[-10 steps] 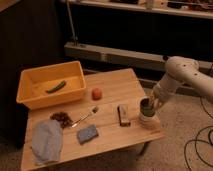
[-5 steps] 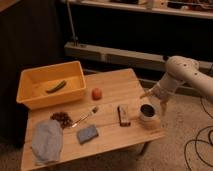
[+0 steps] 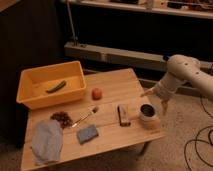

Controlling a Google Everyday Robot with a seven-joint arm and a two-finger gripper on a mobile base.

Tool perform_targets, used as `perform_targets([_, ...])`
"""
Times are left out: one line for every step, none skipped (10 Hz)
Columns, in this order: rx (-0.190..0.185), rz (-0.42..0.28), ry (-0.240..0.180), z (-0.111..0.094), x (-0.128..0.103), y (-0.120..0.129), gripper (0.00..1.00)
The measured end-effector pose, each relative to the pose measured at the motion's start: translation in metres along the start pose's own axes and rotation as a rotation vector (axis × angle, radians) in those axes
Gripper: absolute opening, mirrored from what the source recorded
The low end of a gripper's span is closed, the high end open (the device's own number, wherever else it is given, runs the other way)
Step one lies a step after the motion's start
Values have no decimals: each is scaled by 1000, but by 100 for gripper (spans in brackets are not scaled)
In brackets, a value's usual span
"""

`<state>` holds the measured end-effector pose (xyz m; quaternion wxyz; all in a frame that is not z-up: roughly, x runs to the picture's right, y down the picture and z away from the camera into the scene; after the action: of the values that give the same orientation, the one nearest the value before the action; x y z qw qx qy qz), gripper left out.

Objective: Stack cups into tray

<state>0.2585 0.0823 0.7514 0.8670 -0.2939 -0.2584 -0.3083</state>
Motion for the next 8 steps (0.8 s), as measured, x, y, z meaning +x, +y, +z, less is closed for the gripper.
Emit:
perform_targets([0, 0, 0, 0, 0, 0, 80])
perform_targets([0, -2, -1, 0, -1, -1, 80])
perform_targets([-1, -4, -1, 1, -1, -2, 80])
perform_targets([-1, -4, -1, 1, -1, -2, 80])
perform_targets([-1, -3, -1, 1, -1, -2, 80])
perform_targets([-1, -4, -1, 1, -1, -2, 80])
perform_targets([-1, -4, -2, 1, -1, -3, 80])
perform_targets([-3, -2, -1, 2, -1, -2, 80])
